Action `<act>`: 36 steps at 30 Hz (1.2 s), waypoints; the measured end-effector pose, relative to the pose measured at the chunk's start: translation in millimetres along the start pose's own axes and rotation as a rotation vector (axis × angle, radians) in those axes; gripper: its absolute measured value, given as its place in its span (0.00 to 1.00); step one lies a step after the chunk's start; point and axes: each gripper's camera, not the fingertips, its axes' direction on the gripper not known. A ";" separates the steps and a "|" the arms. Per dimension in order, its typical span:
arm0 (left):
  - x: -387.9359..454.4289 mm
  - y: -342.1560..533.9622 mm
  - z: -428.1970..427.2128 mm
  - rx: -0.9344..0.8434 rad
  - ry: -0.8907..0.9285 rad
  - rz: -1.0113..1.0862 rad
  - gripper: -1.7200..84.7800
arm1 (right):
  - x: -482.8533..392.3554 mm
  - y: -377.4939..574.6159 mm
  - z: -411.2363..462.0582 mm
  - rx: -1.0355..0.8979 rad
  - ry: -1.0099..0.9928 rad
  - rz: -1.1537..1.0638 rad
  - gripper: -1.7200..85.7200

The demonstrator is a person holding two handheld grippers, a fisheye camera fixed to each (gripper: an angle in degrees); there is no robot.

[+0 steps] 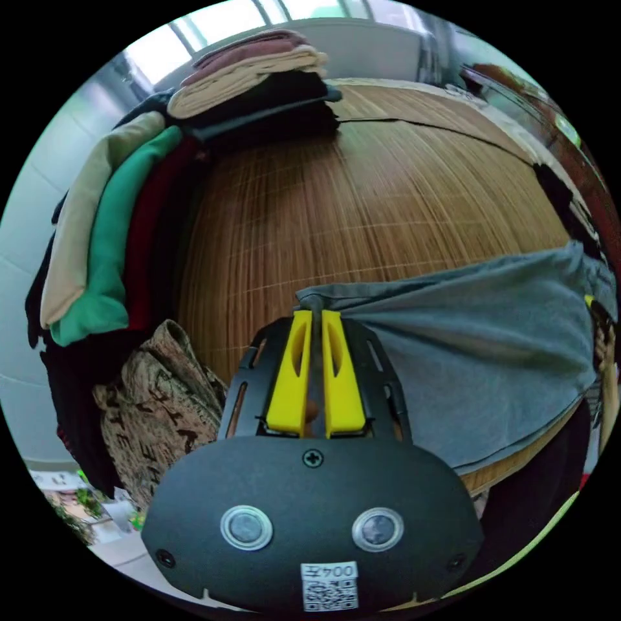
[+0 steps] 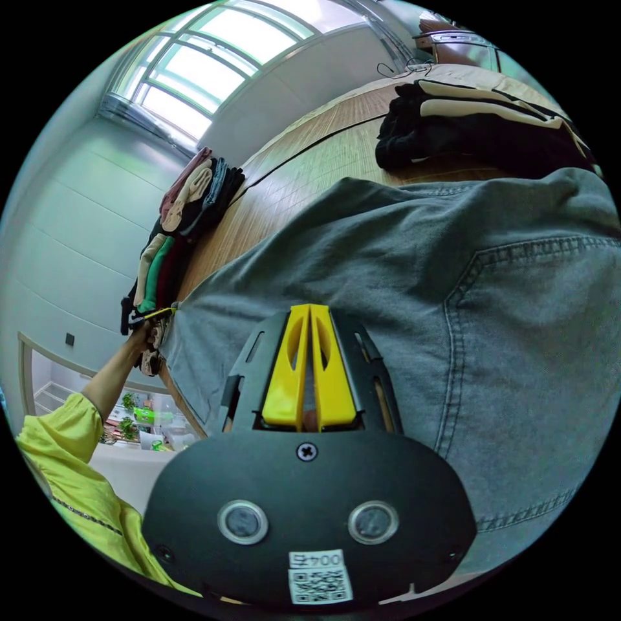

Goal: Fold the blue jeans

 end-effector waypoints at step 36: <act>-176.2 219.2 -59.3 0.163 0.534 -0.830 0.07 | -70.6 178.9 -54.1 0.047 -0.381 0.042 0.01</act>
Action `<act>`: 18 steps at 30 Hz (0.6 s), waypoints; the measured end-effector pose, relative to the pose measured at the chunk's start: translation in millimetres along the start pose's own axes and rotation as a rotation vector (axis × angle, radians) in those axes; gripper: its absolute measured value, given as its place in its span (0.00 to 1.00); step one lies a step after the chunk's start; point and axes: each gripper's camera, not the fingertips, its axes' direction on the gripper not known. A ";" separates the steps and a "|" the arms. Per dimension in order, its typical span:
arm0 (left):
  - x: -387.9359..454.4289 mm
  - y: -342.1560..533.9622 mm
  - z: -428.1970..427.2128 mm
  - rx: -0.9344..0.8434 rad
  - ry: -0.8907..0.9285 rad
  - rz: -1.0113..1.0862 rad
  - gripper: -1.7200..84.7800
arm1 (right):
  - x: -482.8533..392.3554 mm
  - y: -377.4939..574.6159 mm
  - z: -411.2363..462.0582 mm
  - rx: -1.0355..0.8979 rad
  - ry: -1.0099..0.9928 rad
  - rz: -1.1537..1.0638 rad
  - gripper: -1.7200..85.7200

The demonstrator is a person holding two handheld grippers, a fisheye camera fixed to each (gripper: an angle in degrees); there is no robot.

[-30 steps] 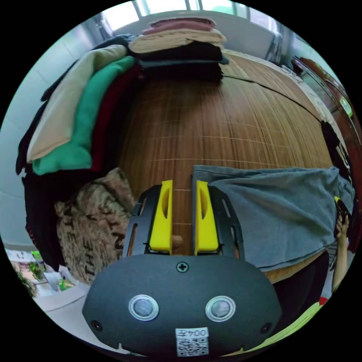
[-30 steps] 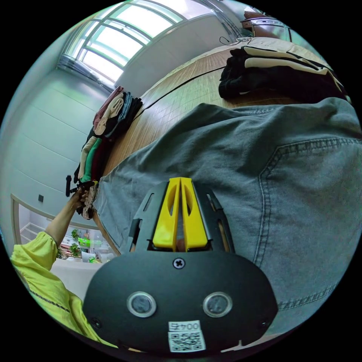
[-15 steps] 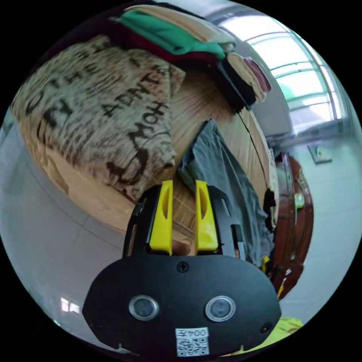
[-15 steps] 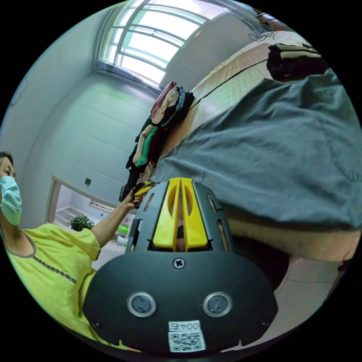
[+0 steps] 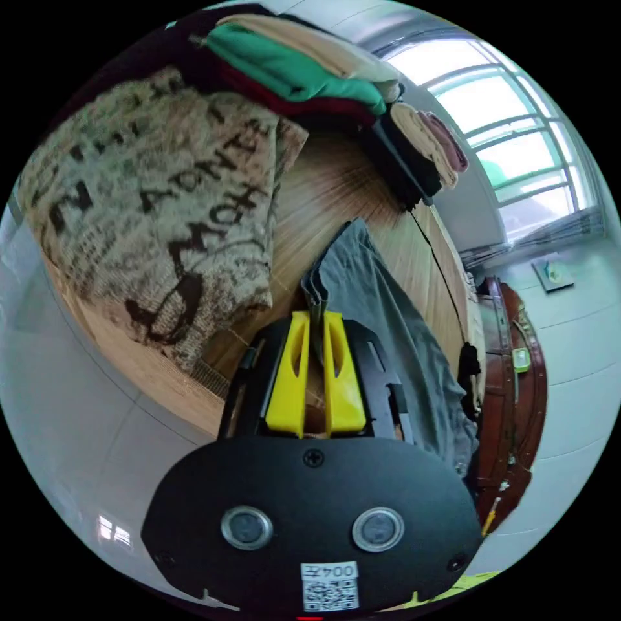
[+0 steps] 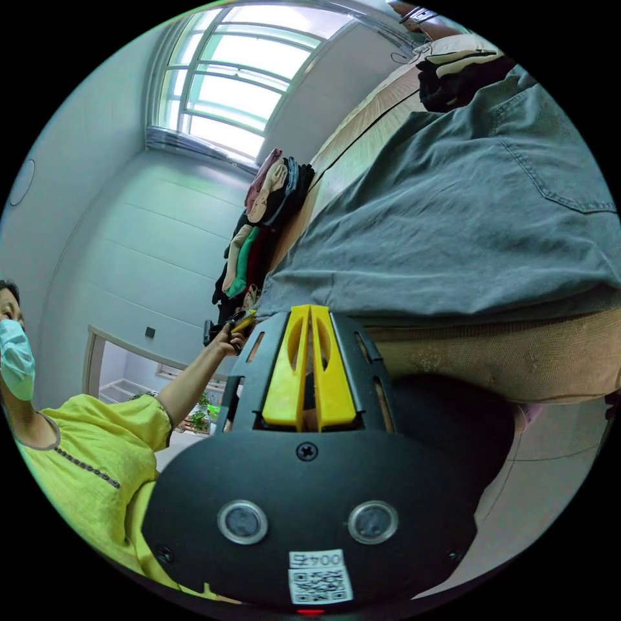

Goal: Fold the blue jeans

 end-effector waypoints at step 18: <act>-78.2 43.2 -49.2 0.273 -0.042 0.065 0.03 | -85.2 -4.7 32.4 0.030 0.177 -0.091 0.06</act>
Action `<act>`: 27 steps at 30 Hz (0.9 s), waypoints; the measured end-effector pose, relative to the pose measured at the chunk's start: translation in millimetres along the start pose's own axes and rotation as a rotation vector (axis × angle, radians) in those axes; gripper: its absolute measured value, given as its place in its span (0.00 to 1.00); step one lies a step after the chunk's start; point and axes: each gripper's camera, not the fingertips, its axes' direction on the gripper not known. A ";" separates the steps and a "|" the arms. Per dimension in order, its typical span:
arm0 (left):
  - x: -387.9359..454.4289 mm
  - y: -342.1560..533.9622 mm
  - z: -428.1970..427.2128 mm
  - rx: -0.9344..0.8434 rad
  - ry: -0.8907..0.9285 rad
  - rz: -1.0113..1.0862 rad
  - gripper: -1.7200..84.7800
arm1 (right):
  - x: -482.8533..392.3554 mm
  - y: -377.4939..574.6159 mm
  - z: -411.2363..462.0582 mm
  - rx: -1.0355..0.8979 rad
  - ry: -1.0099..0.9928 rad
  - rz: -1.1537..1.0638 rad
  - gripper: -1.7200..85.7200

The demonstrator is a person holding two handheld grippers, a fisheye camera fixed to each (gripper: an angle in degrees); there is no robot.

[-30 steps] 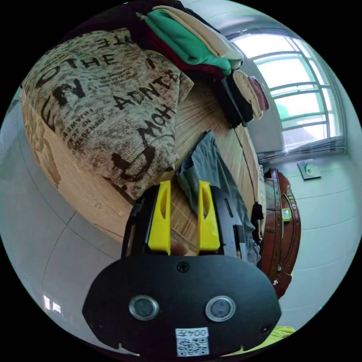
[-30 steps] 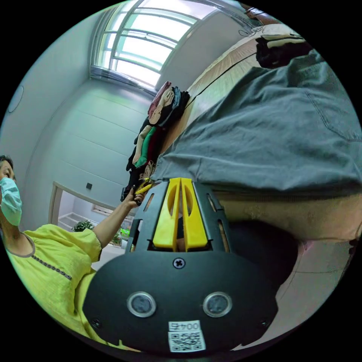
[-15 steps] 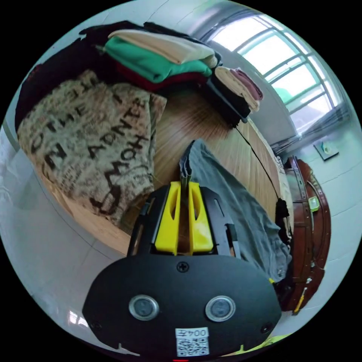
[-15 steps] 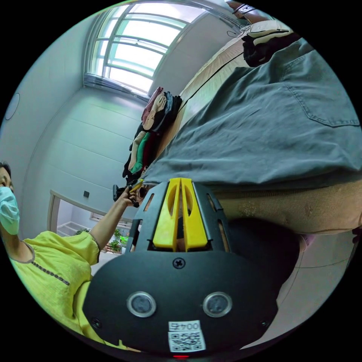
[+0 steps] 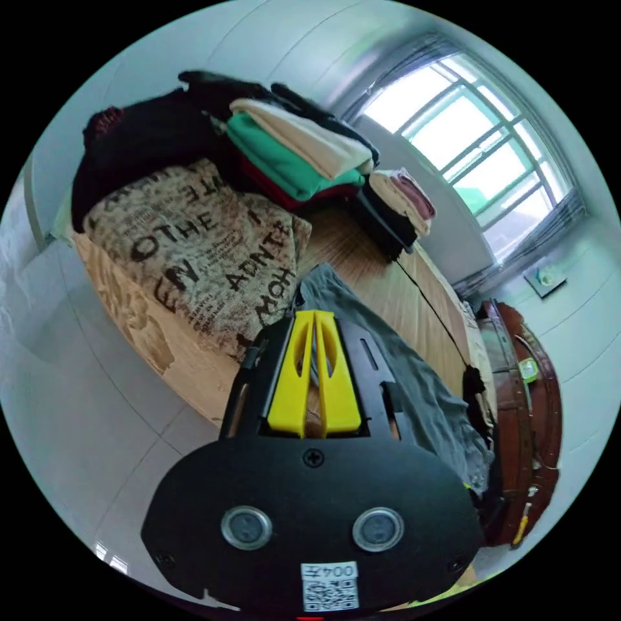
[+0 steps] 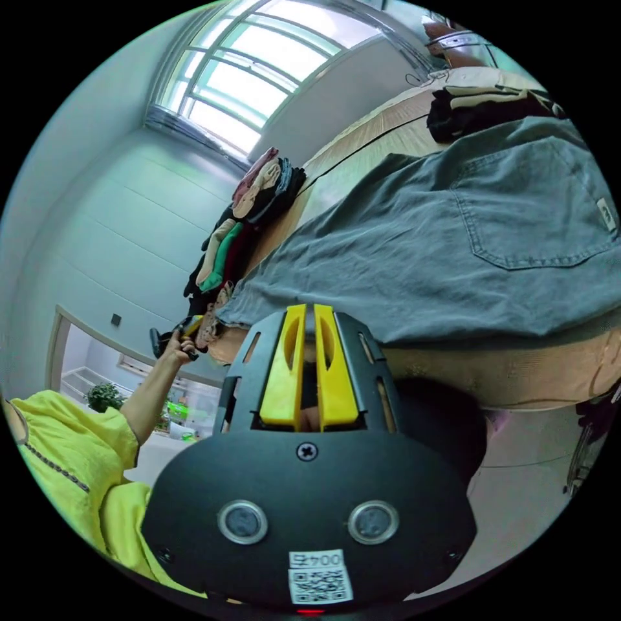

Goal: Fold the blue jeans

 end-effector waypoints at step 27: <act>8.4 165.9 261.4 -0.105 0.134 0.466 0.03 | -27.7 -278.8 52.5 -0.237 0.519 -0.587 0.16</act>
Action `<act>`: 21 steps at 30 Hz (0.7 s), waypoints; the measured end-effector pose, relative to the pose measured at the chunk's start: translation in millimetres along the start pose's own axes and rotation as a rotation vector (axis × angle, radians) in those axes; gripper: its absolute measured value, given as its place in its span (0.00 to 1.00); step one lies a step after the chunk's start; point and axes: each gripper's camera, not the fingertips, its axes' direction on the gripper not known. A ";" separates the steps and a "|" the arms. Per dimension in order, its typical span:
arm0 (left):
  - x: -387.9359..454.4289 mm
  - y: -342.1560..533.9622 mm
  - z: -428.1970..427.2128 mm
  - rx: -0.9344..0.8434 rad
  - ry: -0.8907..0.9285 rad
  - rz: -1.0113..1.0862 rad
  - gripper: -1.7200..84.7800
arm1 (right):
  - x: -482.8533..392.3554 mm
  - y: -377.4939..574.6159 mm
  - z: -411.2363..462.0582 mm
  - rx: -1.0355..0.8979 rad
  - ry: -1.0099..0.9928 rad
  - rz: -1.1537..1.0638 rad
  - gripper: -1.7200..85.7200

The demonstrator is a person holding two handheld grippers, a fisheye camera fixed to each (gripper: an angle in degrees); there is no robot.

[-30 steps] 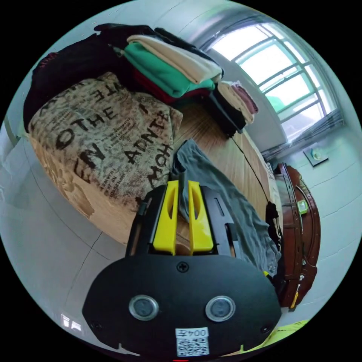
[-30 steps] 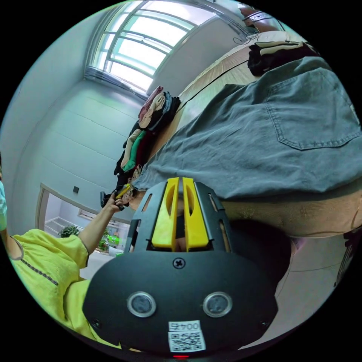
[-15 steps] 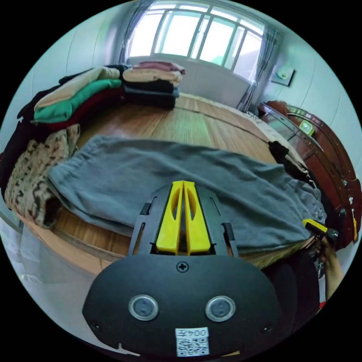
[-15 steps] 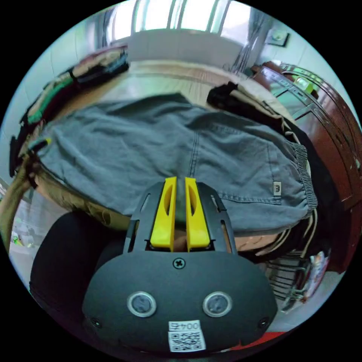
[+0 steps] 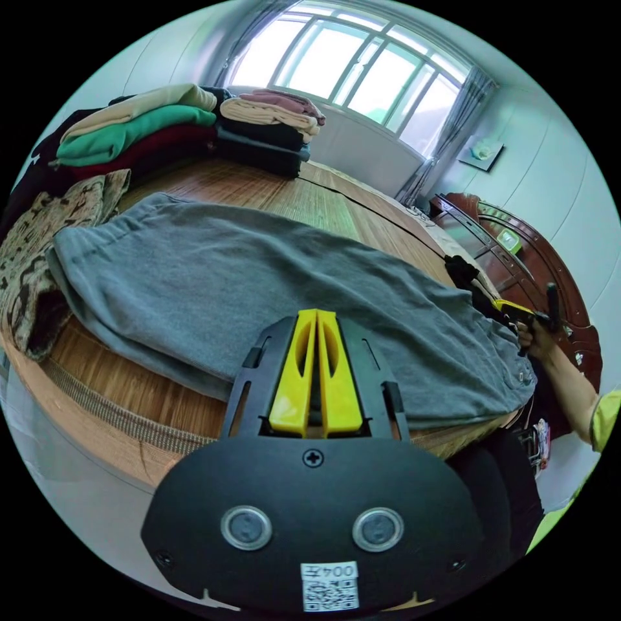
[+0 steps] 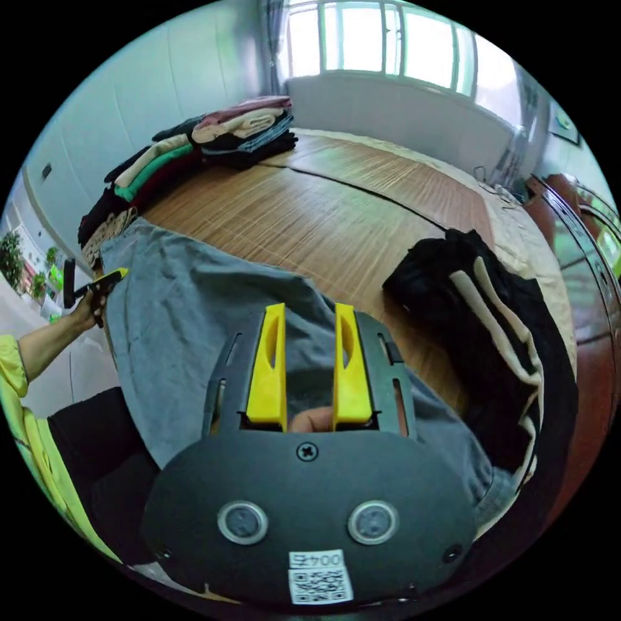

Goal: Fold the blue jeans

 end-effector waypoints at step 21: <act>-73.7 39.7 79.3 0.005 0.013 -0.005 0.03 | 61.4 -7.5 63.4 -0.135 0.173 0.171 0.12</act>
